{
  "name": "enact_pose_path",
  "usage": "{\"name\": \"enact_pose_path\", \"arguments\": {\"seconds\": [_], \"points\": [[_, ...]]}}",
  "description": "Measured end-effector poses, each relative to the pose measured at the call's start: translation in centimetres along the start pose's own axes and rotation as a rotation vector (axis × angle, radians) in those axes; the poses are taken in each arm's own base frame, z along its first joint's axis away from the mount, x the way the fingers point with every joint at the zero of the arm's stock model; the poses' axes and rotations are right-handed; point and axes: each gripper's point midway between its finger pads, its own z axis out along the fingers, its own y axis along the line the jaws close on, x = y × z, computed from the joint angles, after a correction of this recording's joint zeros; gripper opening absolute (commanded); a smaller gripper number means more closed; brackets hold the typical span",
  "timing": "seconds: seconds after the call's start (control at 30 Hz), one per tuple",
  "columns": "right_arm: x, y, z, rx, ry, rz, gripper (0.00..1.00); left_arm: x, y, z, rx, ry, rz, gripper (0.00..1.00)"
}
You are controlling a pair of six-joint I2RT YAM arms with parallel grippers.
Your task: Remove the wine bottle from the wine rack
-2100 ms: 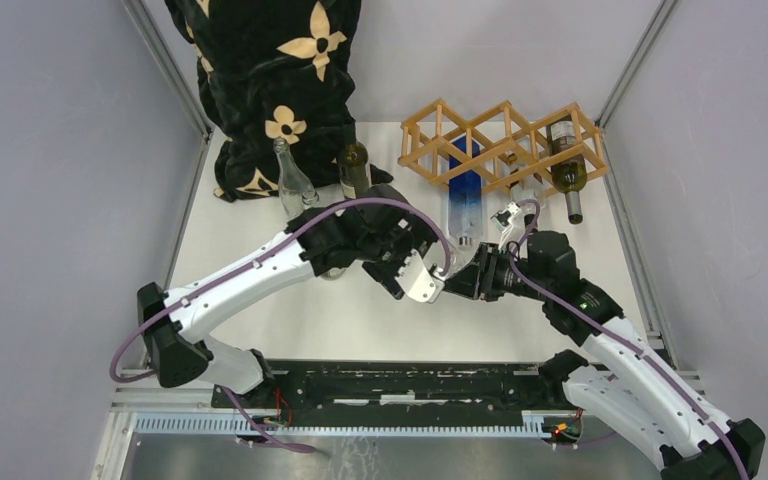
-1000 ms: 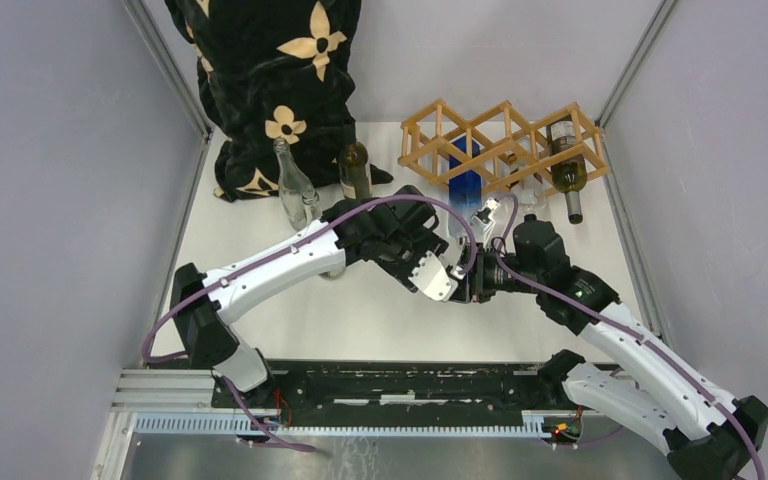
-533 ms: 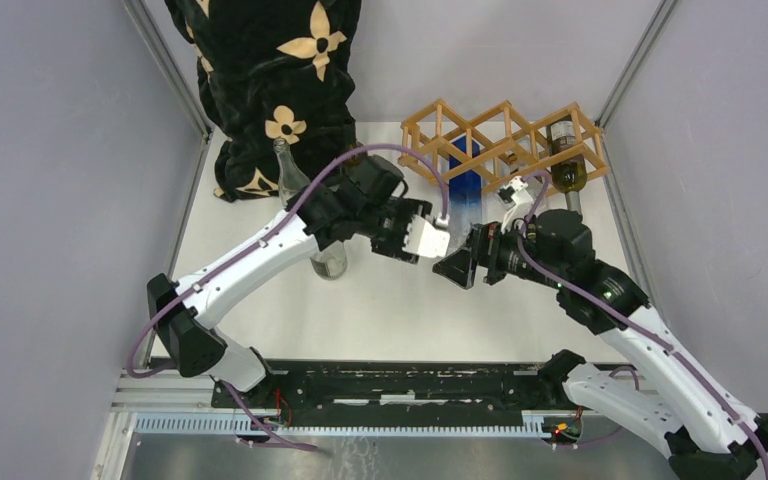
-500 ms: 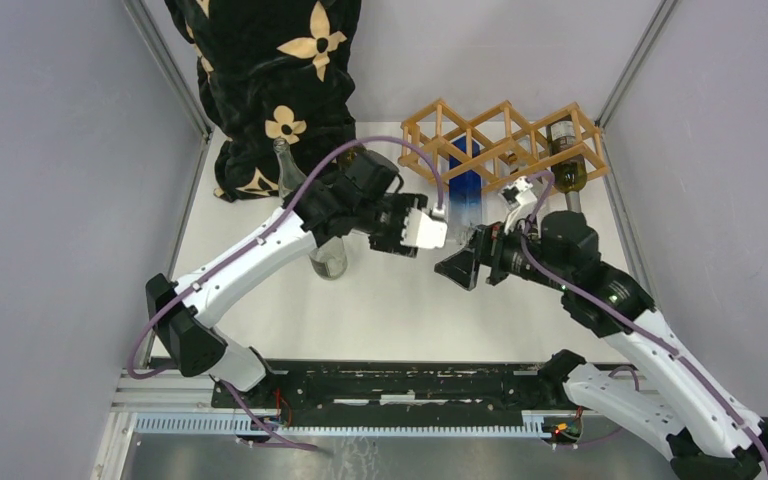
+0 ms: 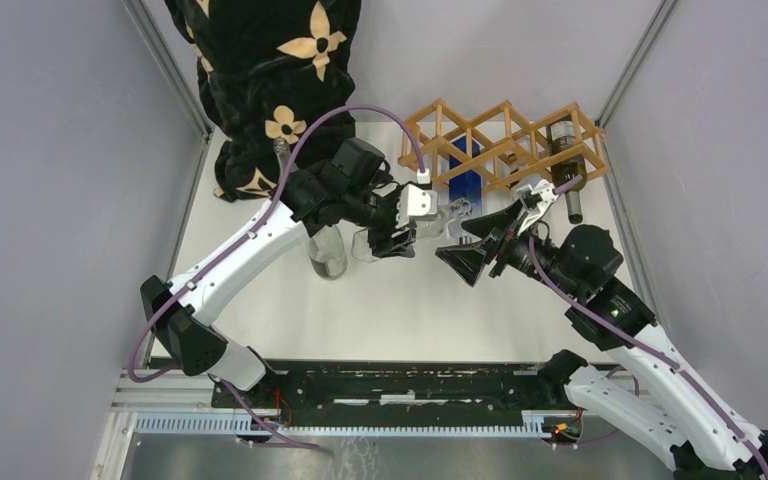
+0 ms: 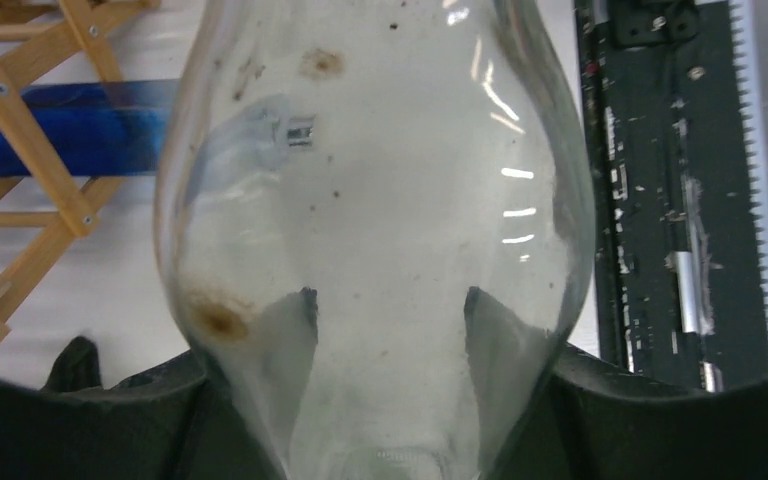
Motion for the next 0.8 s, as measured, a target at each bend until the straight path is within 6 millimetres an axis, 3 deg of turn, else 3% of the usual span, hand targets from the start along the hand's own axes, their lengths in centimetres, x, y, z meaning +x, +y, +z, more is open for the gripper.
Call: {"name": "enact_pose_path", "arguments": {"seconds": [0.3,0.5,0.7,0.8], "points": [[-2.5,0.2,2.6,-0.052,-0.108,-0.035,0.92,-2.5,-2.9,-1.2,0.123,-0.100,-0.040,0.02],[-4.2,2.0,3.0,-0.146,-0.172,-0.069,0.94,-3.4,-4.5,-2.1,0.191,-0.127,-0.062,0.02],[-3.5,3.7,4.0,-0.280,-0.135,-0.077,0.94,-5.5,-5.4,-3.5,0.237,-0.184,-0.065,0.02],[-3.1,3.9,4.2,-0.303,-0.121,-0.077,0.85,-5.6,-5.6,-3.6,0.248,-0.189,-0.069,0.02]]}}
